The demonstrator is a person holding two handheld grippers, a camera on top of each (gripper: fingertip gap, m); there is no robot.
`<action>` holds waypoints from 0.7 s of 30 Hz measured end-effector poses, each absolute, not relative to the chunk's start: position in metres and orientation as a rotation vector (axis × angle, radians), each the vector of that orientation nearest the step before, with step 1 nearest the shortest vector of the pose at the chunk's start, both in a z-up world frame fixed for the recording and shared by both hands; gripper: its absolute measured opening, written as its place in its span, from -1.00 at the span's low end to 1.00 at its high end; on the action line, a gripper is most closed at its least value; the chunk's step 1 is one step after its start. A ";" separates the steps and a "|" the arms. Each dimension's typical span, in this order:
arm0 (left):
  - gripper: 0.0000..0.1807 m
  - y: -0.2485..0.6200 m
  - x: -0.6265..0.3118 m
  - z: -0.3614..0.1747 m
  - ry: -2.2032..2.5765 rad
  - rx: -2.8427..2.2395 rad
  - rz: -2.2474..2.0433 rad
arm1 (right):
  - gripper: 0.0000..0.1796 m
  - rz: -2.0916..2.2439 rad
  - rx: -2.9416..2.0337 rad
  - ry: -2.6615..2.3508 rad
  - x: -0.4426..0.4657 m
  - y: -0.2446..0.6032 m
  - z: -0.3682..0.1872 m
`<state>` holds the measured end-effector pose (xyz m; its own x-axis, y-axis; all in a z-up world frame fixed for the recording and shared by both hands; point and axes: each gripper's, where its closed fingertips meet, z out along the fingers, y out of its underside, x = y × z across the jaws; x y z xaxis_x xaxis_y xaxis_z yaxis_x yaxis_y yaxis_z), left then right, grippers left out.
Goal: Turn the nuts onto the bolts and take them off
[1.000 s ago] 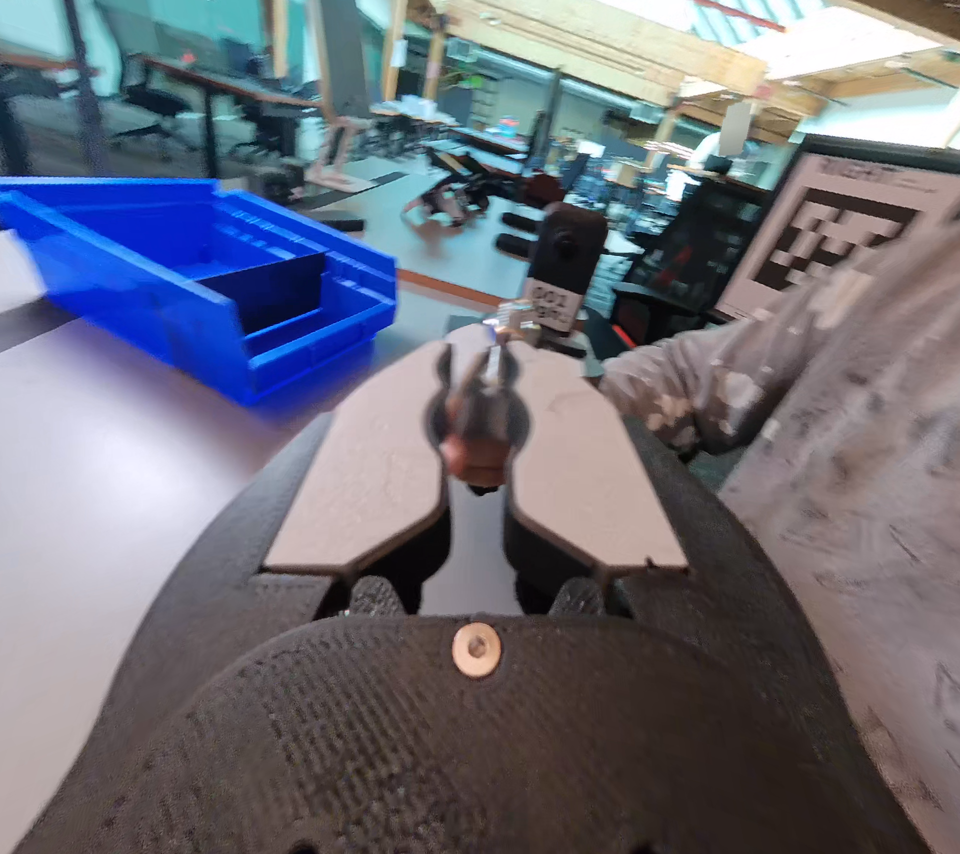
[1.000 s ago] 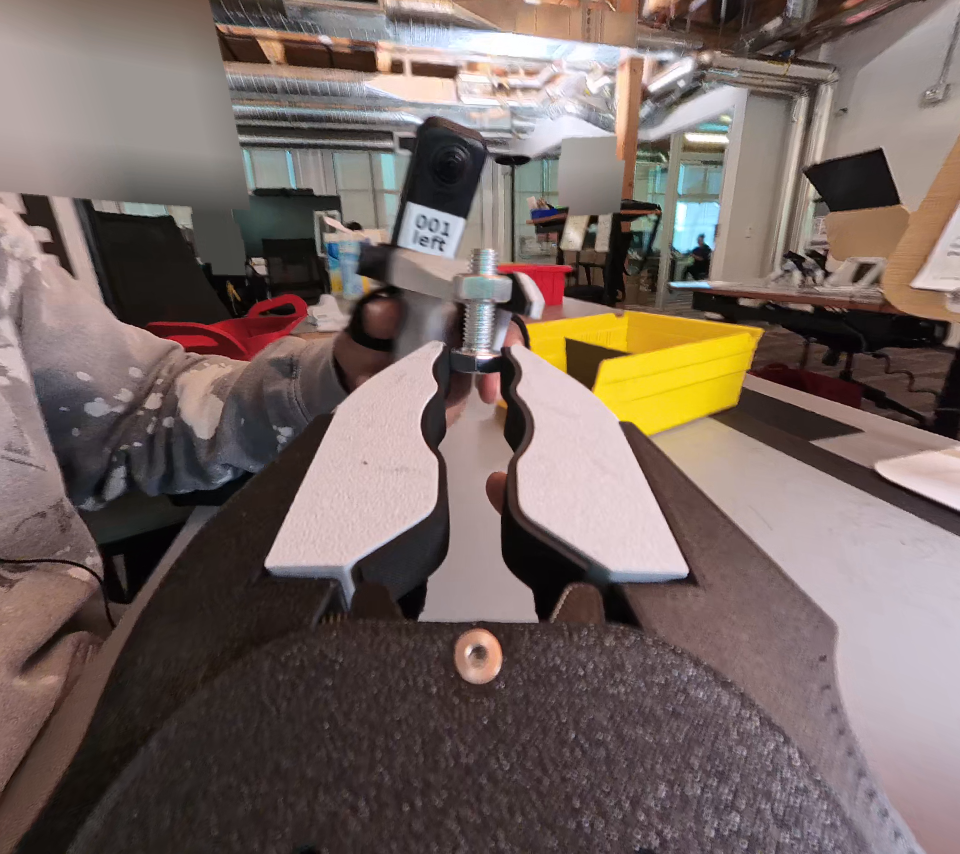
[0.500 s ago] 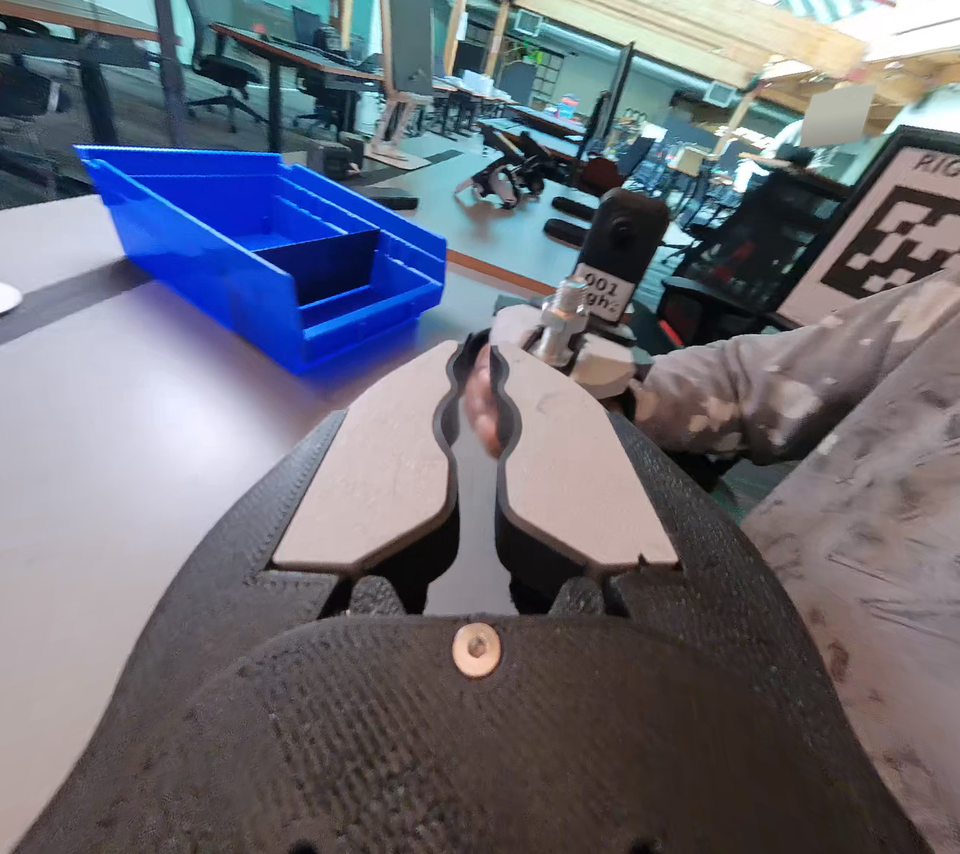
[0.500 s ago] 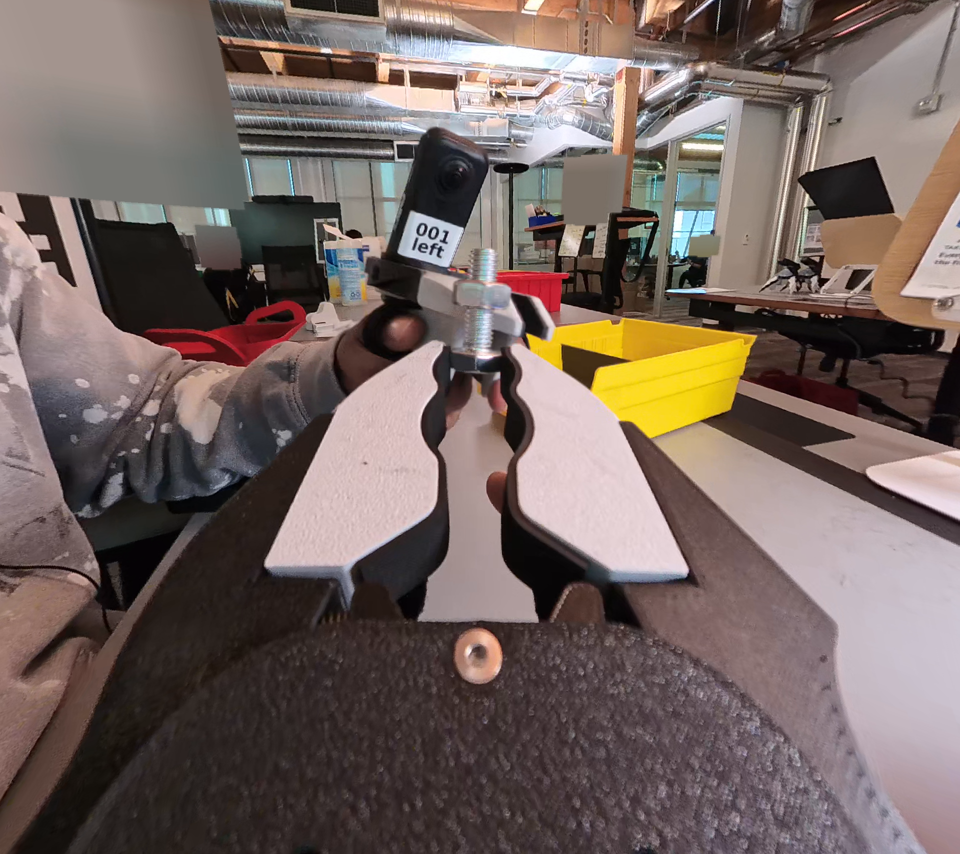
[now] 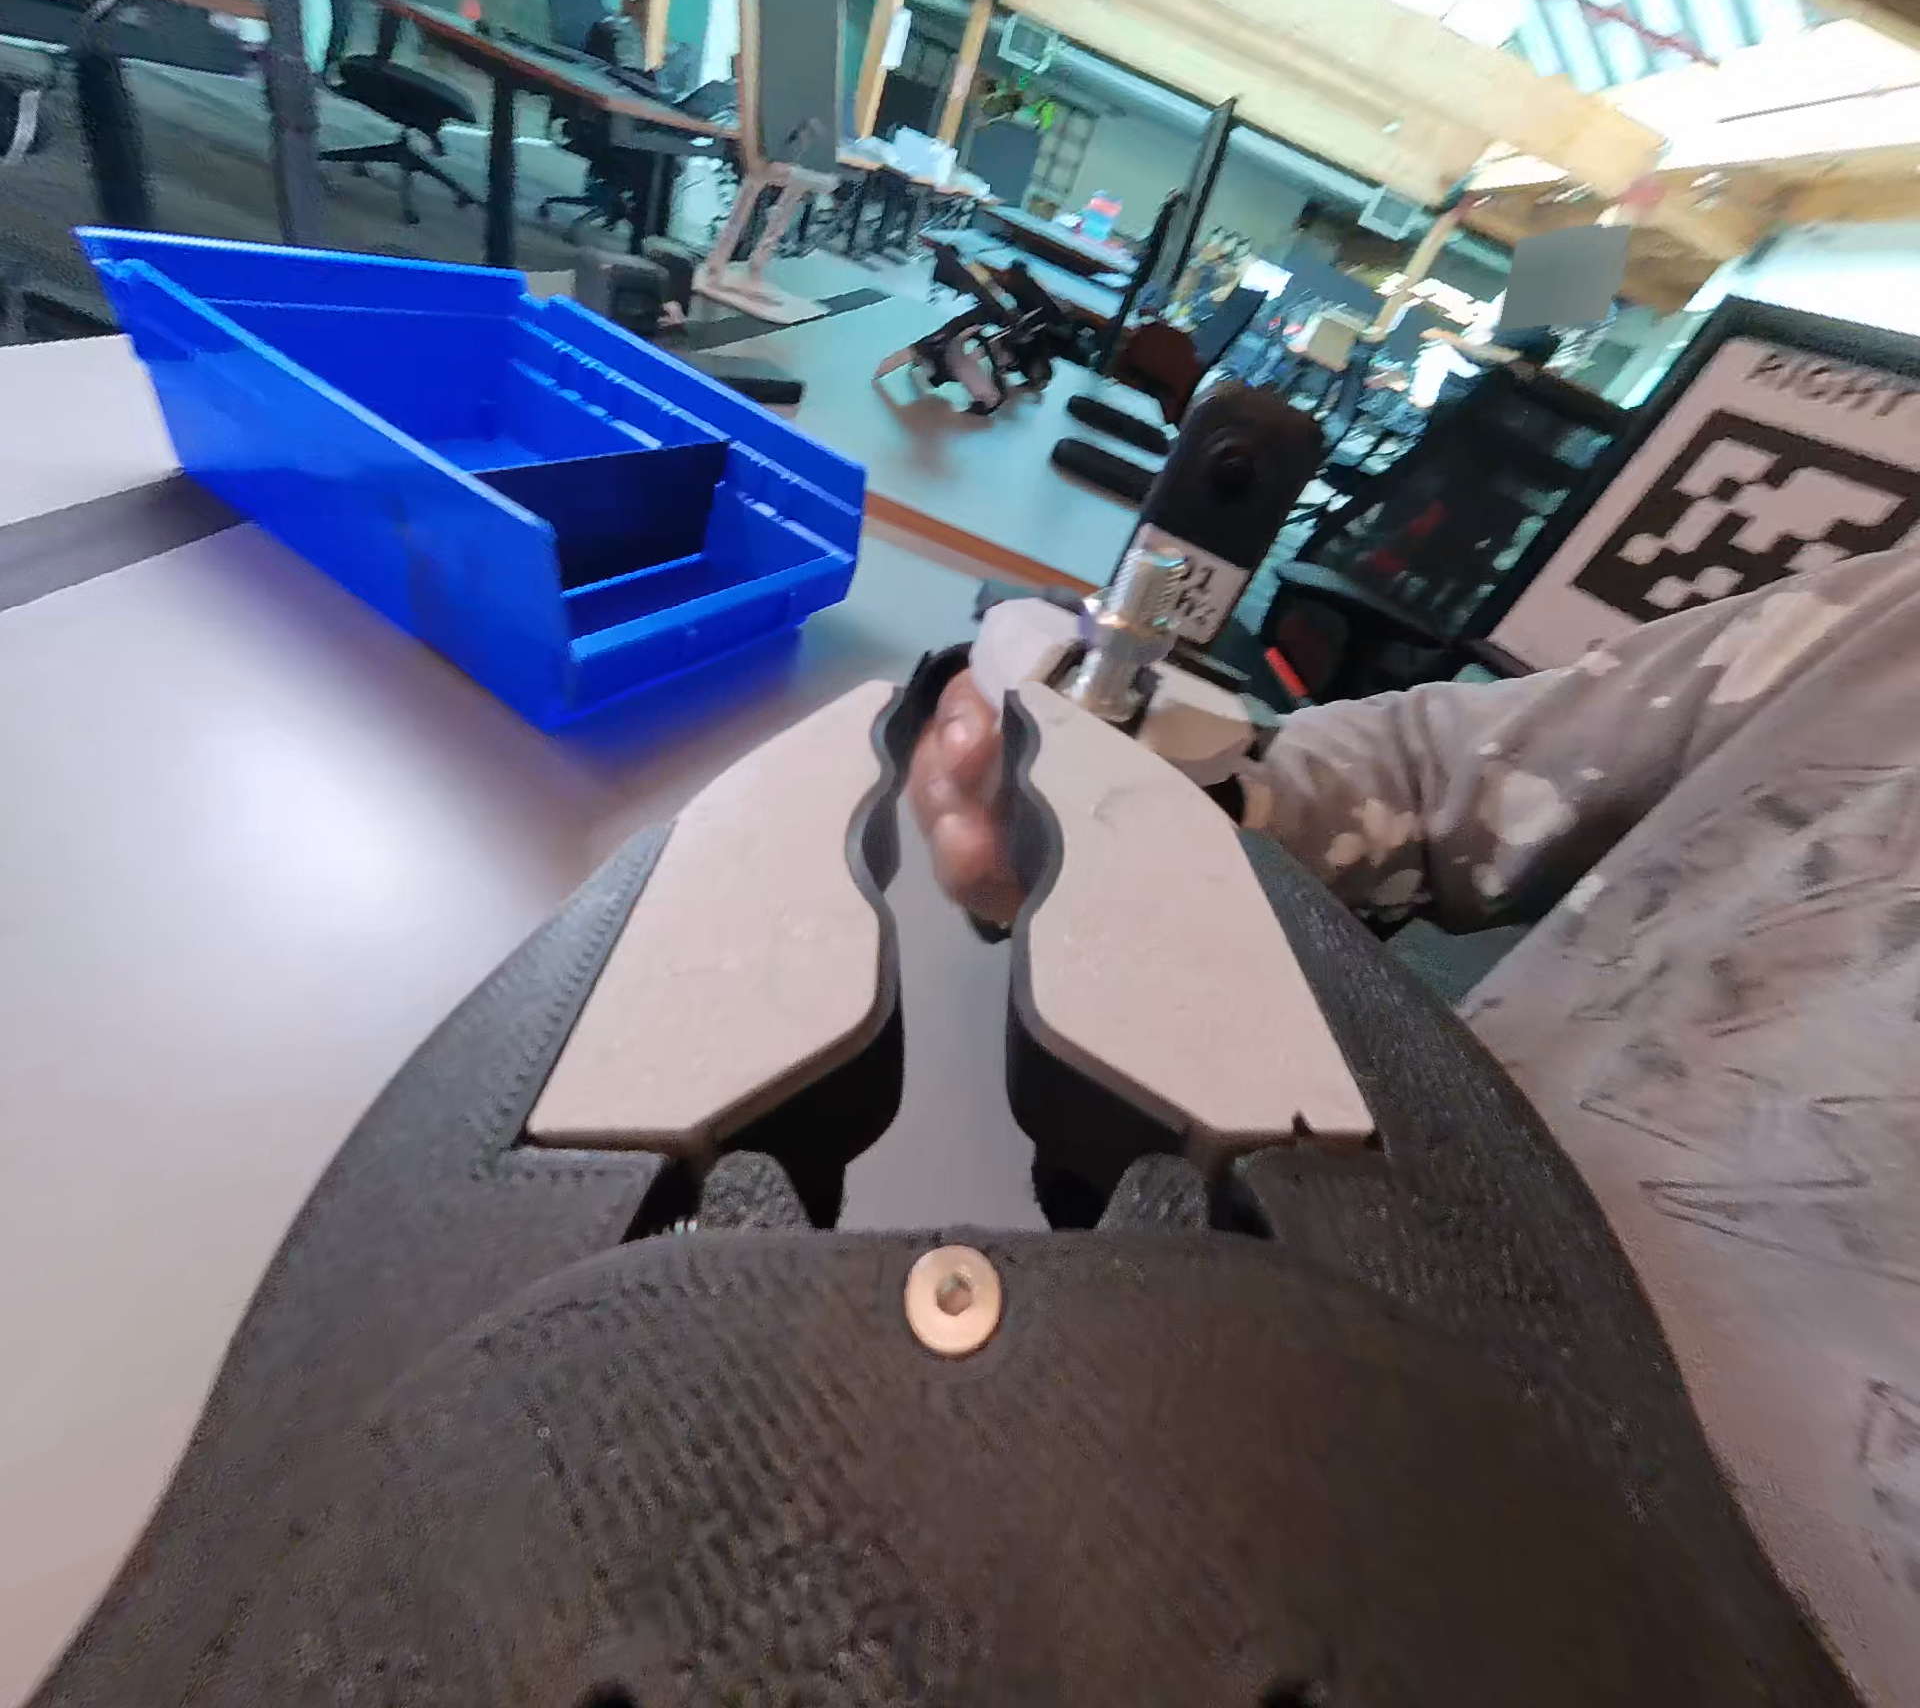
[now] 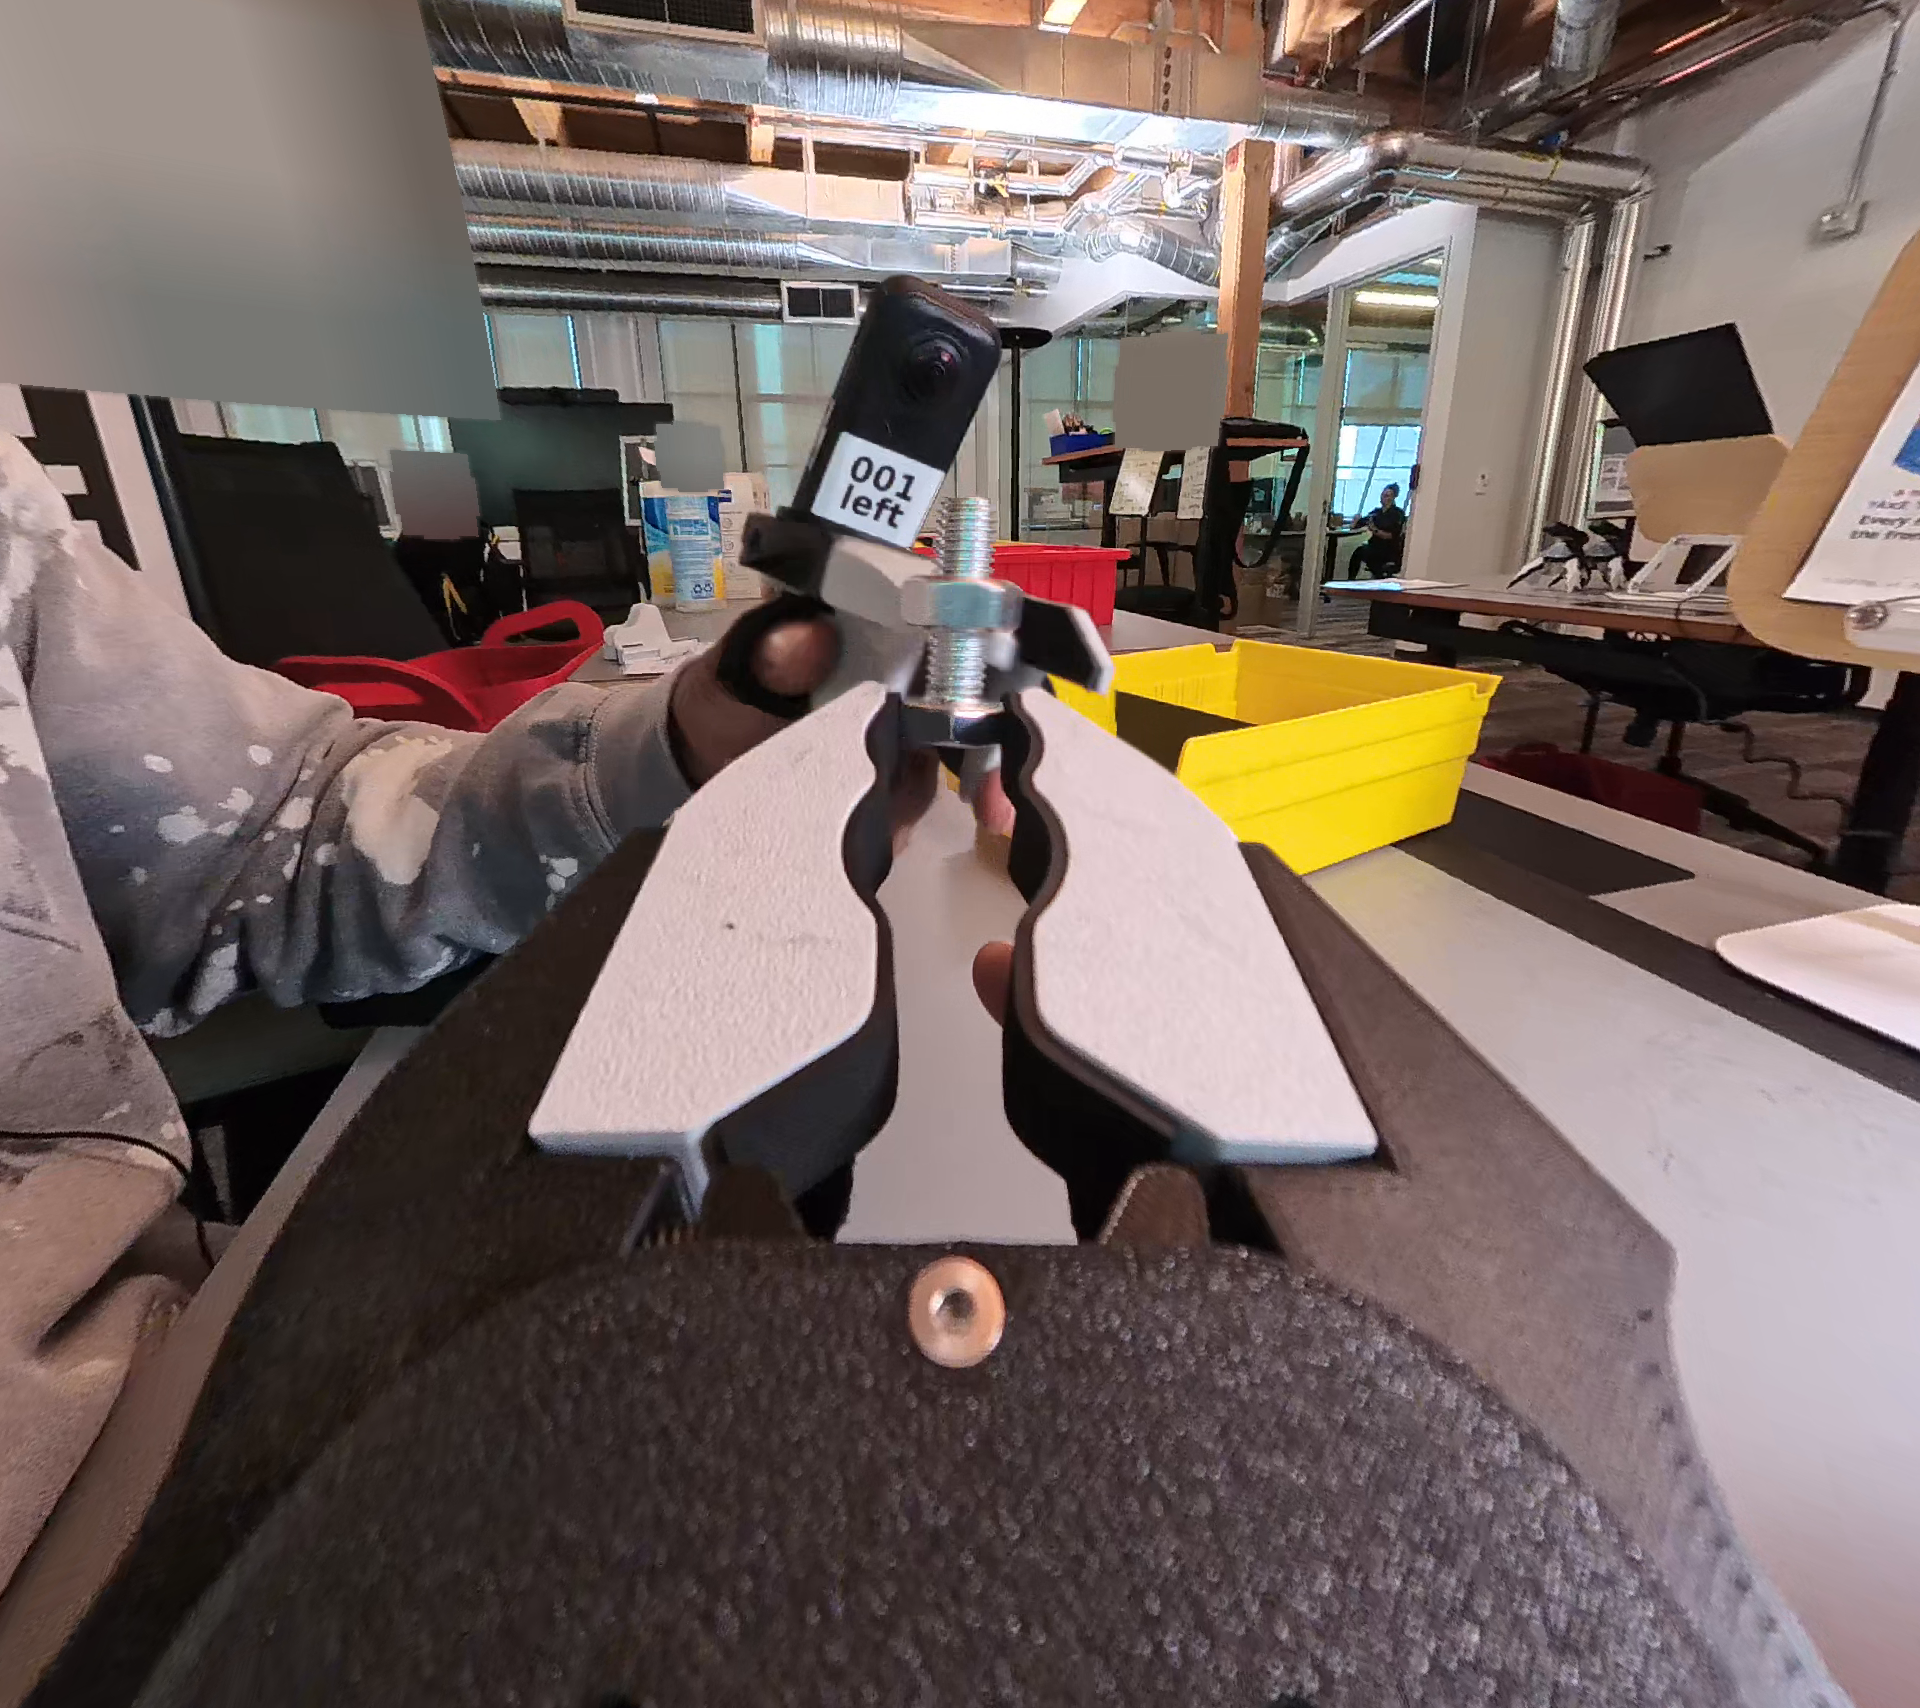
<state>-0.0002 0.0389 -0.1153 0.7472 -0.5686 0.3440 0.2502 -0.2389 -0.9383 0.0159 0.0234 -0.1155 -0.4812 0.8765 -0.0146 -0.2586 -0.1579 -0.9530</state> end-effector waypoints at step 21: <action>-0.67 0.036 0.022 -0.113 0.343 -1.627 -0.805 | -0.80 1.726 -0.790 -1.282 0.014 0.024 -0.118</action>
